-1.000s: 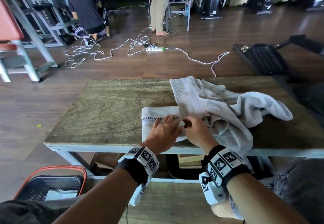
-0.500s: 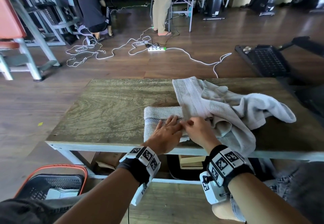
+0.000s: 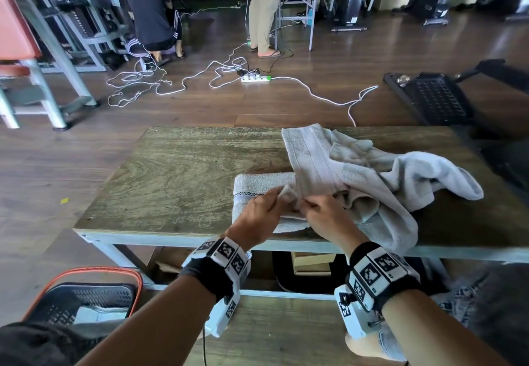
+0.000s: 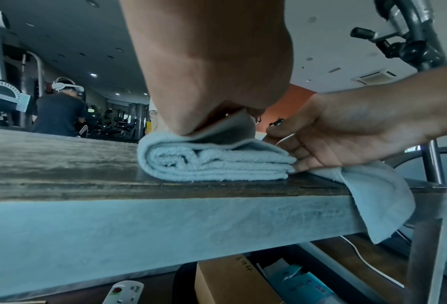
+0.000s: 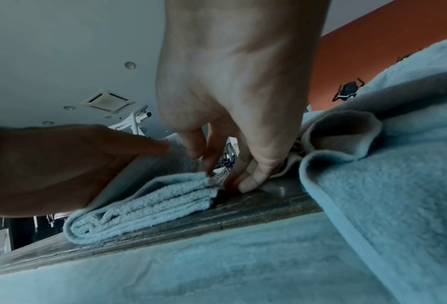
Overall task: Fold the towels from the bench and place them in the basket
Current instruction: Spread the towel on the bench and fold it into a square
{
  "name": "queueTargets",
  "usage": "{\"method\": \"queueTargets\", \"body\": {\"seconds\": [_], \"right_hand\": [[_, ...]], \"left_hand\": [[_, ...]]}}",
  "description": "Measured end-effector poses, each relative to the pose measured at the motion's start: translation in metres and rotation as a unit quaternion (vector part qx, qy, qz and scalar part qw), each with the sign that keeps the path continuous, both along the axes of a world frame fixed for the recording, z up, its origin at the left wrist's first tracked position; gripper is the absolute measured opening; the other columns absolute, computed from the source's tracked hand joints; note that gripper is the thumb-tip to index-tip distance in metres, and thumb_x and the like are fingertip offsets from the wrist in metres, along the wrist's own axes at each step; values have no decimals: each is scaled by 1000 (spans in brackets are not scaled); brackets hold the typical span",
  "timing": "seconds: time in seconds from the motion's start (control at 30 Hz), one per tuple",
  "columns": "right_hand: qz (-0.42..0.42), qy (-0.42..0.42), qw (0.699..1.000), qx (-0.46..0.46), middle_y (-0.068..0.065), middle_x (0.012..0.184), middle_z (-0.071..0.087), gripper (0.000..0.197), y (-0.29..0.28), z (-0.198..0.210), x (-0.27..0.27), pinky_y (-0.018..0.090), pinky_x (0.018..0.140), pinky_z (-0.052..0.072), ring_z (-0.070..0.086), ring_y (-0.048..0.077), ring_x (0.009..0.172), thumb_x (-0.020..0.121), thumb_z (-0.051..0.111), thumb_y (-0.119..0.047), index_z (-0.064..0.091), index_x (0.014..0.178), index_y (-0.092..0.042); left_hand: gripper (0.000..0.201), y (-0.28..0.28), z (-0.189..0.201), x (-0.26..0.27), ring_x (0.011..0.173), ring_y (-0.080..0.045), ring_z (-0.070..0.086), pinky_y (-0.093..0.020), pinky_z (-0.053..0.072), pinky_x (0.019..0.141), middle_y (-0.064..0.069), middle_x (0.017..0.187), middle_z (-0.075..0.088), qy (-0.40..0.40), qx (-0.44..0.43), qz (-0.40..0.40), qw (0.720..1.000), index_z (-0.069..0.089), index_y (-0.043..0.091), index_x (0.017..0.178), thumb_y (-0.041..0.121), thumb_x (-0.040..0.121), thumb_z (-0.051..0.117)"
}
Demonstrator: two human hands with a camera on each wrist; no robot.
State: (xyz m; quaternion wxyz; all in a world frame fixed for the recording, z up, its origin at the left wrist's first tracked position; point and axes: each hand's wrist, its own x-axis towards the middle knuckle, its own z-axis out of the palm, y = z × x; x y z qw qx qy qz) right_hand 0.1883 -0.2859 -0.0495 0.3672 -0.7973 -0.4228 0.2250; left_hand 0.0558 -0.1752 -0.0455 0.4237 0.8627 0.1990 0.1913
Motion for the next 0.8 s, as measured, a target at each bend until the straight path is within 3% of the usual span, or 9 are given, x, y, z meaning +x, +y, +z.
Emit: {"method": "queueTargets", "body": {"seconds": [0.17, 0.3, 0.4, 0.47, 0.57, 0.67, 0.8], "right_hand": [[17, -41, 998, -38, -18, 80, 68, 8, -3, 2, 3, 5, 57, 38, 60, -4, 73, 87, 72, -18, 78, 90, -24], [-1, -41, 998, -48, -17, 76, 67, 4, -2, 6, 1, 7, 55, 38, 62, 3, 72, 85, 76, -24, 76, 88, -26], [3, -41, 997, -68, -15, 71, 65, 13, -5, 12, 1, 6, 47, 37, 55, -4, 64, 87, 73, -36, 75, 87, -23], [-1, -39, 997, -71, -7, 71, 68, 18, -5, 12, 3, 13, 49, 39, 58, 5, 64, 89, 70, -35, 73, 86, -18], [-39, -10, 998, -45, 1, 72, 67, 21, -2, 9, 6, 20, 52, 38, 58, 13, 66, 95, 59, -22, 71, 84, -10], [-66, 10, 997, -37, 2, 65, 64, 37, 0, 9, 4, 21, 49, 36, 55, 12, 57, 100, 51, -31, 72, 81, -7], [-76, 17, 995, -55, -1, 62, 64, 32, 6, 9, 1, 14, 43, 34, 55, 8, 54, 97, 59, -30, 73, 80, -7]], "left_hand": [[38, -2, 2, 8, 108, -29, 62, -29, 44, 89, -13, 113, 69, 64, -1, 93, 994, 62, 7, 123, 33, 104, 41], [40, -6, -7, 9, 117, -15, 57, -38, 42, 102, 2, 125, 62, 18, 62, 3, 998, 53, 19, 134, 38, 106, 32], [52, -1, -25, 15, 146, -11, 26, -50, 16, 120, 11, 154, 38, 105, 116, -34, 987, 43, 37, 143, 55, 101, 18], [49, -3, -27, 18, 151, -9, 7, -47, 1, 123, 9, 163, 20, 164, 146, -36, 975, 37, 41, 147, 51, 103, 19], [53, -9, -24, 16, 151, -9, -8, -37, -9, 122, 2, 165, 1, 236, 199, -41, 950, 21, 31, 156, 46, 105, 19], [56, -10, -23, 15, 150, -10, -14, -38, -11, 122, 0, 165, -5, 261, 215, -48, 940, 9, 27, 157, 46, 105, 16], [56, -7, -24, 14, 150, -11, -15, -39, -10, 122, 0, 165, -6, 256, 216, -60, 940, 8, 26, 158, 46, 105, 15]]}}
